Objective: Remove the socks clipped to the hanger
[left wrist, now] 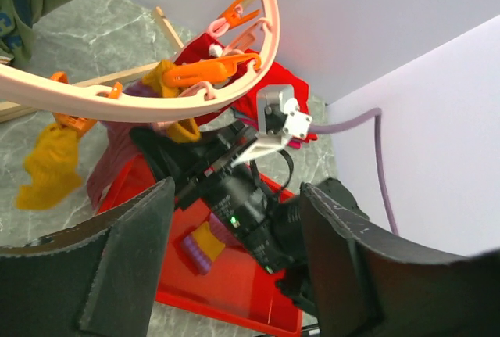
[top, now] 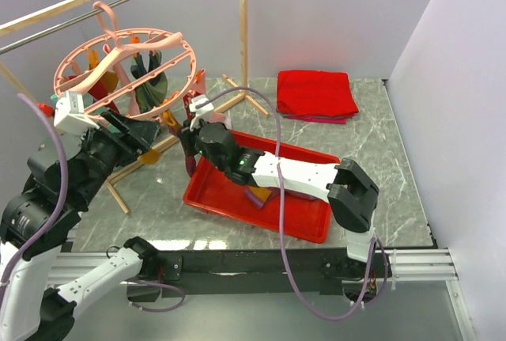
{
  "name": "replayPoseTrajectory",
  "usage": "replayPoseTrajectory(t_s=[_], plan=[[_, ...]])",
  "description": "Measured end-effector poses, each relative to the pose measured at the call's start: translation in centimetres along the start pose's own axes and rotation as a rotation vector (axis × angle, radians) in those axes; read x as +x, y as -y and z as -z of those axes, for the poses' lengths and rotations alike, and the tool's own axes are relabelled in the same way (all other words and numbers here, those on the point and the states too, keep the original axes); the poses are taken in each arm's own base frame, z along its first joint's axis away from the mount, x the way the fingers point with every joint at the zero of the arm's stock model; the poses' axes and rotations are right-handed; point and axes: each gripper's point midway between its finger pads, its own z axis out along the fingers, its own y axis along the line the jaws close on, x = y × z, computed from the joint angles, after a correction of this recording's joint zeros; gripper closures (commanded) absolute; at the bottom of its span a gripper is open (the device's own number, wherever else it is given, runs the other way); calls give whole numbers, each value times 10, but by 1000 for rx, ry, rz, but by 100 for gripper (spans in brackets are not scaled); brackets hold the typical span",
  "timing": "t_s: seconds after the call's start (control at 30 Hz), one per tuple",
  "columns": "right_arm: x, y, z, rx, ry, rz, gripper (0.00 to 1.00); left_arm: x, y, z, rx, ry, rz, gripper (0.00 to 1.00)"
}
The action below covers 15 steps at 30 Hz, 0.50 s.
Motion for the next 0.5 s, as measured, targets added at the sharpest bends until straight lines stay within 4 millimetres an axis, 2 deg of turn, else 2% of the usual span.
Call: replayPoseTrajectory(t_s=[0.13, 0.33, 0.5], plan=[[-1, -17, 15, -4, -11, -10, 100, 3, 1, -6, -9, -19, -24, 29], [-1, -51, 63, -17, -59, -17, 100, 3, 7, -10, 2, -33, -38, 30], [-22, -51, 93, 17, -58, -34, 100, 8, 17, -17, 28, -76, -55, 30]])
